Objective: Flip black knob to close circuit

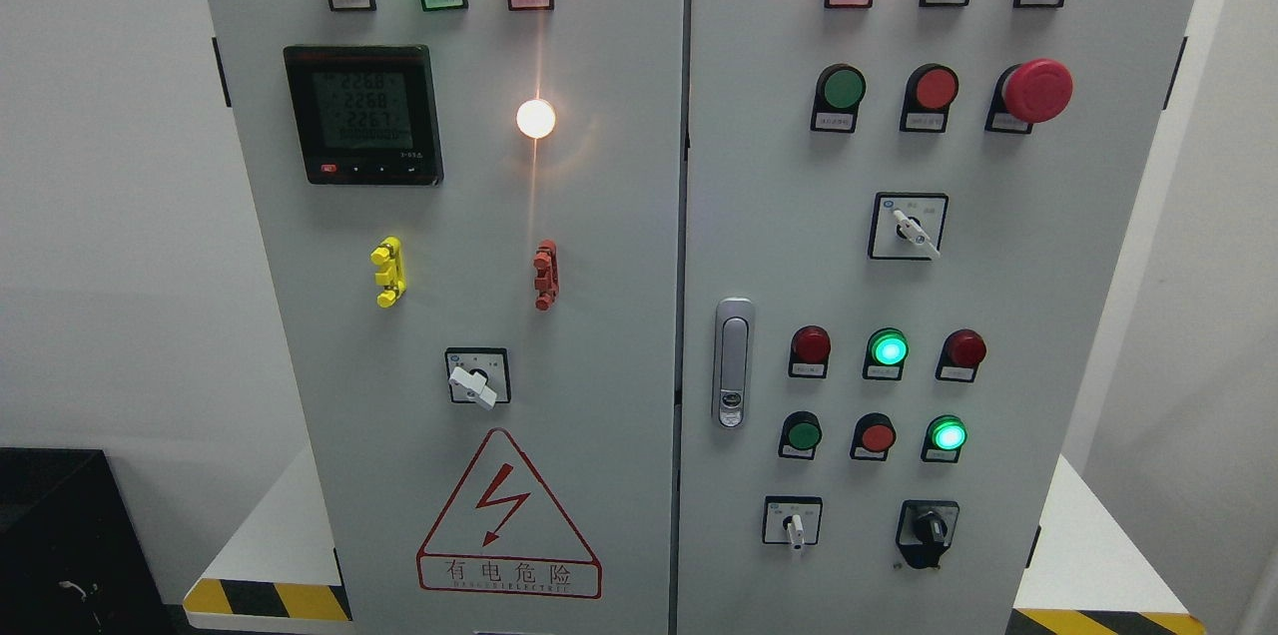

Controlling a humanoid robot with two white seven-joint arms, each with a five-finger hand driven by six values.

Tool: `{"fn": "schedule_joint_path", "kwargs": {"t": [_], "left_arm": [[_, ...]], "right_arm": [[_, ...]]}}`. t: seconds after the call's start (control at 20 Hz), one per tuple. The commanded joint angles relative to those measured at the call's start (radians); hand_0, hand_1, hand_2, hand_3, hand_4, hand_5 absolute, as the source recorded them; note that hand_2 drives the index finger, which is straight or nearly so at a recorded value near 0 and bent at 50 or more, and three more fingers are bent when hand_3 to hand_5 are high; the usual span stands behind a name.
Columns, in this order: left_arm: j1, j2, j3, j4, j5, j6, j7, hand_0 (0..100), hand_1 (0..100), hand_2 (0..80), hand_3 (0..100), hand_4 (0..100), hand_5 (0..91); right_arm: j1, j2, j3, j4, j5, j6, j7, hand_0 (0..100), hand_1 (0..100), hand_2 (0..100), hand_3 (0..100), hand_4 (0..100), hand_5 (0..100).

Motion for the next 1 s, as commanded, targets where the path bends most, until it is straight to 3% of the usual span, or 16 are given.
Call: {"fn": "schedule_joint_path", "kwargs": {"t": [0.0,0.1,0.6,0.95], "left_arm": [[0.023,0.000,0.000,-0.031,0.001,0.001,0.001,12,56,0.0,0,0,0.0],[0.023,0.000,0.000,-0.031,-0.001,0.001,0.001,12,56,0.0,0,0,0.0],[0.023,0.000,0.000,-0.031,0.001,0.001,0.001,12,56,0.0,0,0,0.0],[0.023,0.000,0.000,-0.031,-0.001,0.001,0.001,12,56,0.0,0,0,0.0]], "right_arm": [[-0.005,0.006,0.023,0.051,0.020,0.002,-0.001,0,9,0,0,0,0],[-0.005,0.021,0.023,0.051,0.018,0.001,0.002,0,9,0,0,0,0],[-0.006,0.023,0.023,0.024,0.021,0.001,-0.001,0,9,0,0,0,0],[0.034,0.029,0.012,-0.218,0.089,0.047,-0.012,0,8,0,0,0,0]]}}
